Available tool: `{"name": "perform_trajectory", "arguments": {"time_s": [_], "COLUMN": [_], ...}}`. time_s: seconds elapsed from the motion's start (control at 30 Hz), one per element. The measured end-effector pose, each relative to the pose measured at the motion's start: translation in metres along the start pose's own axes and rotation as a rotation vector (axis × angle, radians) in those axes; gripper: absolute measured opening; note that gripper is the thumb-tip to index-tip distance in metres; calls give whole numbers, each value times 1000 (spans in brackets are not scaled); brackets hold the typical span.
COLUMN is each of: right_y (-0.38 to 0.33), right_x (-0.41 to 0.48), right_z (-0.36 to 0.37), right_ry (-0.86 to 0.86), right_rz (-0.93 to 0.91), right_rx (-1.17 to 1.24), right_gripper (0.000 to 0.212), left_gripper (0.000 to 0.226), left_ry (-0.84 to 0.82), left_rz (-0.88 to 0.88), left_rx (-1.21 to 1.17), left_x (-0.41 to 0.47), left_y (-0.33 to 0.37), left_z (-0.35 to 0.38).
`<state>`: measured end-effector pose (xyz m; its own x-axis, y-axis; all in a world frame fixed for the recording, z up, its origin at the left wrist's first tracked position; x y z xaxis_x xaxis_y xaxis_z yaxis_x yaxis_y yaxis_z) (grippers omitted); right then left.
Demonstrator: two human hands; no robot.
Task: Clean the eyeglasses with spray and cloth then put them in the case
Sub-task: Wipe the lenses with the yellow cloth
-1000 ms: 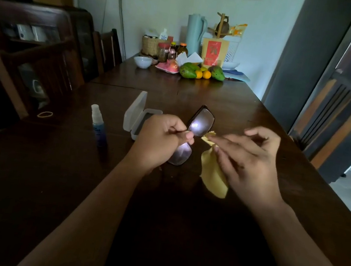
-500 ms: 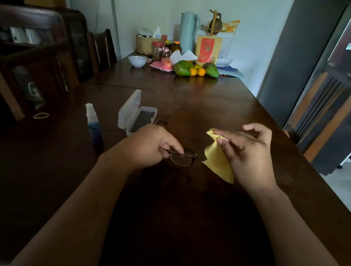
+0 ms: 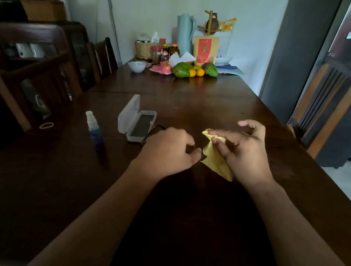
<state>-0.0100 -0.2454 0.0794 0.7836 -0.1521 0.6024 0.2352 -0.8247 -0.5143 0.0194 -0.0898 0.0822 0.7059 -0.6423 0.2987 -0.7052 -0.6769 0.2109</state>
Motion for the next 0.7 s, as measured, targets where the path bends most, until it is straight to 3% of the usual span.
{"name": "perform_trajectory", "arguments": {"time_s": [0.13, 0.33, 0.47, 0.57, 0.67, 0.7], "right_y": [10, 15, 18, 19, 19, 18], "right_x": [2, 4, 6, 6, 6, 6], "right_z": [0, -13, -9, -8, -5, -4], "right_ry": [-23, 79, 30, 17, -11, -24], "right_rz": [71, 142, 154, 147, 142, 139], "right_rx": [3, 161, 168, 161, 145, 139], "right_gripper": [25, 24, 23, 23, 22, 22], "left_gripper": [48, 18, 17, 18, 23, 22], "left_ry": [7, -58, -367, -249, -462, -404], "left_rz": [-72, -169, -302, -260, -389, -372], "left_rx": [7, 8, 7, -6, -147, -164], "left_x": [6, 6, 5, 11, 0, -1], "left_y": [1, -5, -11, -10, -20, -23], "left_z": [11, 15, 25, 8, 19, 19]}}
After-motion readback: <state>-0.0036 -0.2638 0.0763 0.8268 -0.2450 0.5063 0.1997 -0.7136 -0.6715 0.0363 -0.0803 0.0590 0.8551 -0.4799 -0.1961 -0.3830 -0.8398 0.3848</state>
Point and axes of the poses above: each hand's wrist, its own x-axis towards the middle knuckle, its own z-axis out of the palm, y = z × x, the point moved 8 cm from there along x, towards the middle knuckle, and after that the axes turned 10 degrees about z, right-handed, at the moved point
